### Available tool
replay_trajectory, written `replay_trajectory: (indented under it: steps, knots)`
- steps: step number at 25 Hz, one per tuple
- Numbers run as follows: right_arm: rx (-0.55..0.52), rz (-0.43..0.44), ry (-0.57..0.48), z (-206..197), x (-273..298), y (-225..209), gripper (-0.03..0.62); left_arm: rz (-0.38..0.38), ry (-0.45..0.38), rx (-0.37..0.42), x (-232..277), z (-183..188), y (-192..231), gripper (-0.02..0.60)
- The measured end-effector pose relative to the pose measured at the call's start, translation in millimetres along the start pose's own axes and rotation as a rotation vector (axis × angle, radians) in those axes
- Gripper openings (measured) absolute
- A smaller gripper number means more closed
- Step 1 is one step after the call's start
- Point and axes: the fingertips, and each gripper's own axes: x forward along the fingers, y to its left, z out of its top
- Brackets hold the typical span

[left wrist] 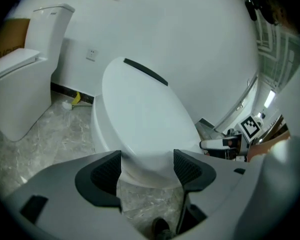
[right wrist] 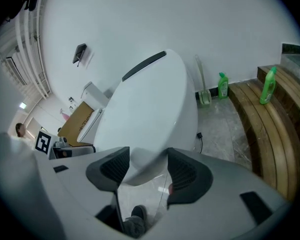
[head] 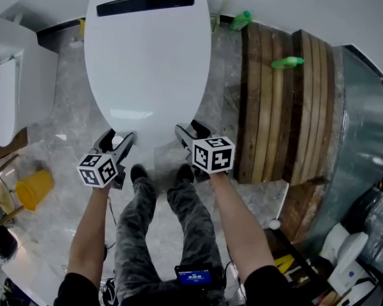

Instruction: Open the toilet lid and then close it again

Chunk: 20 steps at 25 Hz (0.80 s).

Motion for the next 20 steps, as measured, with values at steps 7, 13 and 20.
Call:
replay_trajectory:
  steps: [7, 13, 20]
  knots:
    - [0.029, 0.008, 0.024, 3.5, -10.4, 7.1, 0.239, -0.016, 0.042, 0.014, -8.3, 1.4, -6.4, 0.311]
    - [0.027, 0.051, 0.033, 17.1, -34.9, 26.5, 0.239, -0.048, 0.006, -0.016, -33.6, 20.5, -22.3, 0.31]
    - [0.016, 0.102, 0.009, 47.3, -79.6, 58.7, 0.239, -0.135, -0.016, 0.007, -76.1, 53.4, -51.5, 0.31]
